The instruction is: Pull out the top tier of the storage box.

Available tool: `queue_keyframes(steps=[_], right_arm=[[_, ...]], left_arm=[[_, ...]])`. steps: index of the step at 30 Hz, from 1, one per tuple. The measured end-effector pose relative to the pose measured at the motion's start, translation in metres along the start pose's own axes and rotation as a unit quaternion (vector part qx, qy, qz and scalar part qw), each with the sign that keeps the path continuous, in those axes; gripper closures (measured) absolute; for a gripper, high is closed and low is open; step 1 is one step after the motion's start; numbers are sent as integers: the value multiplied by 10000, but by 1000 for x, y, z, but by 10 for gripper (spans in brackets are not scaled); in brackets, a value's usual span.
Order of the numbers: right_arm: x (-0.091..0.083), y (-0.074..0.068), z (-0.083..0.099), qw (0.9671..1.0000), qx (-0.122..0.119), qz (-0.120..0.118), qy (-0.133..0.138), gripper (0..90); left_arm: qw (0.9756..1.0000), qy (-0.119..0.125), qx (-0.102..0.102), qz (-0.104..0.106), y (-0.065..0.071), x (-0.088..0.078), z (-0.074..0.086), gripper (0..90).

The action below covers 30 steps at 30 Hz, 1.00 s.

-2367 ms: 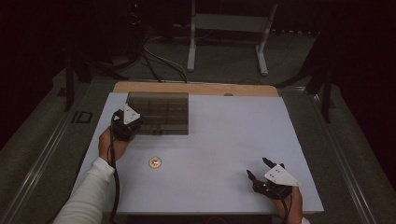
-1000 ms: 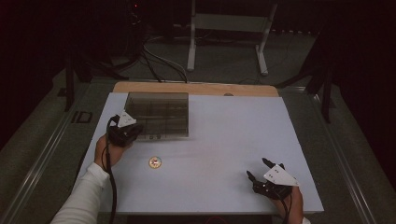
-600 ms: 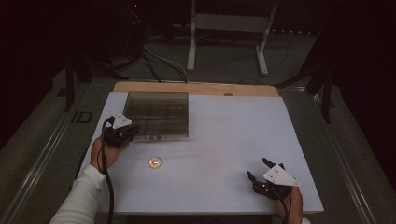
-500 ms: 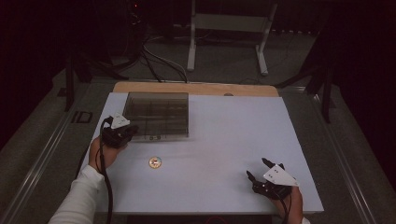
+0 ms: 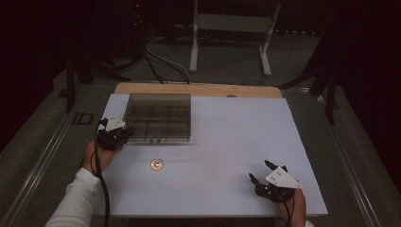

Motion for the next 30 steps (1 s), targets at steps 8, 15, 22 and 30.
queue_keyframes(steps=[8,15,22,30], right_arm=[[0,0,0,10000,-5,4,-4,273],[0,0,0,10000,-5,14,-7,274],[0,0,0,10000,-5,11,-7,274],[0,0,0,10000,-10,20,-12,273]], left_arm=[[10000,-59,56,21,1,-2,0,882],[9999,-77,85,43,4,-5,2,882],[9999,-56,77,59,4,-7,3,882],[9999,-40,59,84,4,-8,4,881]])
Point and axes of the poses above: each handheld gripper's, and its own axes: x roughly forward along the jaws, z roughly out of its underside, y roughly to its right, the point moved 3 cm from there along x, roughly forward along the jaws, and after that the axes turned 13 degrees about y, right-handed, at the moved point
